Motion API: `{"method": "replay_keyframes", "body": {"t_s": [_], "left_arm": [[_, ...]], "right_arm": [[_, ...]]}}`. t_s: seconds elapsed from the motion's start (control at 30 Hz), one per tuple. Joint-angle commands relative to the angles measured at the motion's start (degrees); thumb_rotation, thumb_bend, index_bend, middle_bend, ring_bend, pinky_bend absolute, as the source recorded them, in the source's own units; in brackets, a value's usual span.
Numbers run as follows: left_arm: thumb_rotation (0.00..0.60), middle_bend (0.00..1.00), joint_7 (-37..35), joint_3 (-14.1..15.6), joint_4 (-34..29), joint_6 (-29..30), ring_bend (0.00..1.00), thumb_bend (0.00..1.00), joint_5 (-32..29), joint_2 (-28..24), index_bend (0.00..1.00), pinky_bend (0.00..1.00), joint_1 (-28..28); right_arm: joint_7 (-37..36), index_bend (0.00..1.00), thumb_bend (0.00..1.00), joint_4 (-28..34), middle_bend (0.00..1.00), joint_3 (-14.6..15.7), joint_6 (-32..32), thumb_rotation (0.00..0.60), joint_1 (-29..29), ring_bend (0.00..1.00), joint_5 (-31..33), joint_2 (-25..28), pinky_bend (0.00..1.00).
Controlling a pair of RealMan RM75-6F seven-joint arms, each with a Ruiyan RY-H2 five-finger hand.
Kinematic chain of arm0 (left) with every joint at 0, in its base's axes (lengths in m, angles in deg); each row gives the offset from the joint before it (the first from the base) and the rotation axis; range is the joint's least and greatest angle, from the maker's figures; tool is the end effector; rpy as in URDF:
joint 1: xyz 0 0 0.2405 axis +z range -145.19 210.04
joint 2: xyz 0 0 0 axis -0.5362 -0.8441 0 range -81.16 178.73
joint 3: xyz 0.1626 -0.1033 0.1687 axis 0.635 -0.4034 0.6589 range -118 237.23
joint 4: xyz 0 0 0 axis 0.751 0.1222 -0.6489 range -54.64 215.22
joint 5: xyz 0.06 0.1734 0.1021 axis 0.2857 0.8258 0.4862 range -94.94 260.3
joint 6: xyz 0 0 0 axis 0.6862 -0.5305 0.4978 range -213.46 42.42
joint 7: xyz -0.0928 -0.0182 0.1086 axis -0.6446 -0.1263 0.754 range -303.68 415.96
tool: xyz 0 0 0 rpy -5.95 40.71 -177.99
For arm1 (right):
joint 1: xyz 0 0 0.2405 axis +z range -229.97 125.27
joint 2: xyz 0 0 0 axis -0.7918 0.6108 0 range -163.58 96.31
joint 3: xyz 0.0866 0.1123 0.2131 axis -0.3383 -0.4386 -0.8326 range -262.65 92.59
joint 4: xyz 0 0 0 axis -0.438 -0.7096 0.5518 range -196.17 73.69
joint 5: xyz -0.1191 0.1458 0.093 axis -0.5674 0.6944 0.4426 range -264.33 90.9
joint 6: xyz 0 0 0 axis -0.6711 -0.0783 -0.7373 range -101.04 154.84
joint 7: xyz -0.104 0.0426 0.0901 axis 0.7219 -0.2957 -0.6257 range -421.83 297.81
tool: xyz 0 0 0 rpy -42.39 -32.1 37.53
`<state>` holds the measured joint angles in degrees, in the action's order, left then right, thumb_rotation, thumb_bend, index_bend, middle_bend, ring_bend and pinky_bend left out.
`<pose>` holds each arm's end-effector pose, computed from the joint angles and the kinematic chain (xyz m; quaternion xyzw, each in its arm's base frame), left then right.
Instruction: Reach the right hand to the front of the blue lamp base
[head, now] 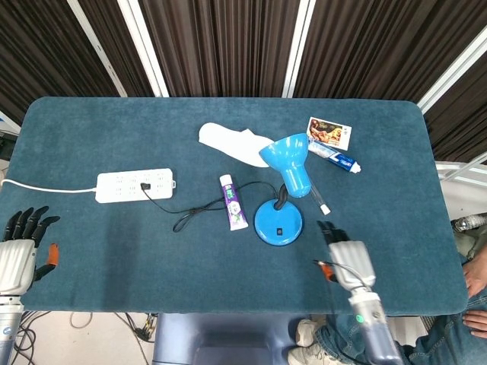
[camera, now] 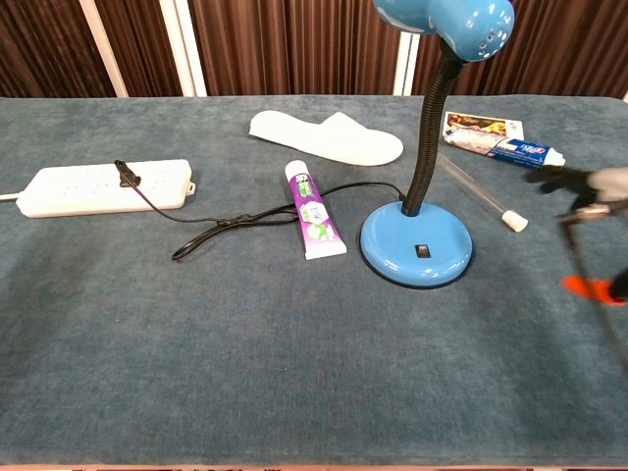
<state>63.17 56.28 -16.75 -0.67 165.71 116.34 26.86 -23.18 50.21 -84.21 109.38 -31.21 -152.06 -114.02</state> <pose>-0.2928 0.1844 0.1360 -0.5821 -0.4021 -0.3892 0.5899 -0.2008 -0.2132 0.0453 0.6651 -0.4130 0.3113 0.5388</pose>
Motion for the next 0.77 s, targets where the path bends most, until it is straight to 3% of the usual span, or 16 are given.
{"method": "replay_keyframes", "body": {"t_s": [0.03, 0.1, 0.13, 0.17, 0.4, 0.77], "left_arm": [[0.600, 0.07, 0.28, 0.01, 0.19, 0.29, 0.01, 0.57, 0.25, 0.11, 0.21, 0.00, 0.05], [0.600, 0.07, 0.49, 0.02, 0.30, 0.42, 0.01, 0.57, 0.39, 0.21, 0.21, 0.00, 0.06], [0.600, 0.07, 0.64, 0.05, 0.39, 0.49, 0.01, 0.57, 0.46, 0.27, 0.21, 0.00, 0.08], [0.600, 0.07, 0.77, 0.05, 0.48, 0.55, 0.01, 0.57, 0.51, 0.33, 0.21, 0.00, 0.08], [0.600, 0.05, 1.77, 0.31, 1.02, 1.04, 0.00, 0.57, 1.17, 0.62, 0.21, 0.00, 0.22], [0.600, 0.05, 2.50, 0.56, 1.11, 1.08, 0.00, 0.57, 1.44, 0.45, 0.21, 0.00, 0.32]], "right_arm": [[-13.56, 0.00, 0.30, -4.60, 0.02, 4.65, 8.29, 0.600, -7.34, 0.07, -10.64, 5.76, 0.82], [-18.08, 0.00, 0.26, -9.10, 0.02, 5.30, 11.42, 0.600, -9.58, 0.06, -13.37, 6.68, 0.23], [-20.74, 0.00, 0.26, -12.04, 0.02, 5.61, 13.36, 0.600, -11.13, 0.06, -14.55, 6.97, 0.08], [-22.37, 0.00, 0.25, -13.69, 0.02, 5.73, 14.57, 0.600, -12.20, 0.06, -14.93, 7.05, 0.00], [-30.72, 0.00, 0.25, -22.29, 0.02, 6.01, 19.24, 0.600, -17.08, 0.05, -18.04, 6.39, 0.00], [-30.46, 0.00, 0.23, -26.11, 0.02, 4.04, 19.11, 0.600, -18.24, 0.04, -20.54, 5.38, 0.00]]}}
